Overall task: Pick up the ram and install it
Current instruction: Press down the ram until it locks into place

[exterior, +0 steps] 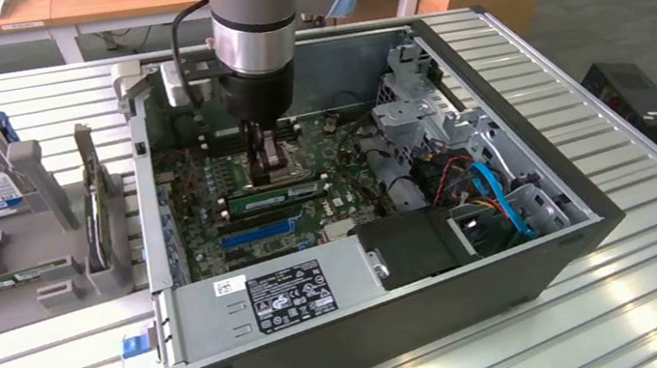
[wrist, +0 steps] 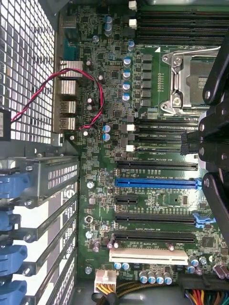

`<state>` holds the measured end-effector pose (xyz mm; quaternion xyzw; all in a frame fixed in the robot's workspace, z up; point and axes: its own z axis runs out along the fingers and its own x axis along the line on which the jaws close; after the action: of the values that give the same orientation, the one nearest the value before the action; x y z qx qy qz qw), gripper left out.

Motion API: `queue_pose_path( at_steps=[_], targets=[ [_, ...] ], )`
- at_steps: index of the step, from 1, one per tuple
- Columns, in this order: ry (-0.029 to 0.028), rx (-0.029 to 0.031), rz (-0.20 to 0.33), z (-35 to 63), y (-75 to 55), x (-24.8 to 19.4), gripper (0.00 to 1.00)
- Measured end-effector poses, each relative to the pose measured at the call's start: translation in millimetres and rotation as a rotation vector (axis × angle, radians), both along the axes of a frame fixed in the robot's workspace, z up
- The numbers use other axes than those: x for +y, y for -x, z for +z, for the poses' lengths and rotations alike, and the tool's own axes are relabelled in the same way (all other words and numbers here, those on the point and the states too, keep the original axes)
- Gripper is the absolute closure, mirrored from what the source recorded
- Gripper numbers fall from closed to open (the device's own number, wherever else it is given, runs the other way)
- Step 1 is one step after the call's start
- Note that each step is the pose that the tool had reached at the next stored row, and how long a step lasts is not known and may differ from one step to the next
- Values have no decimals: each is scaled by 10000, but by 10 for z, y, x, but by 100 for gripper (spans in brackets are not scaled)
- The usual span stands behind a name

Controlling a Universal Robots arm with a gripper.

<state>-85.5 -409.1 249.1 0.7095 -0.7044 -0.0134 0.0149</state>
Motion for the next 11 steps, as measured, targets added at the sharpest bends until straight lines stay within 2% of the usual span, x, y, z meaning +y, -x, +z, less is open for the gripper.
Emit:
queue_pose_path(
  at_steps=[11],
  targets=[
    [-1, 0, 0, -7, 0, -5, 90]
  ],
)
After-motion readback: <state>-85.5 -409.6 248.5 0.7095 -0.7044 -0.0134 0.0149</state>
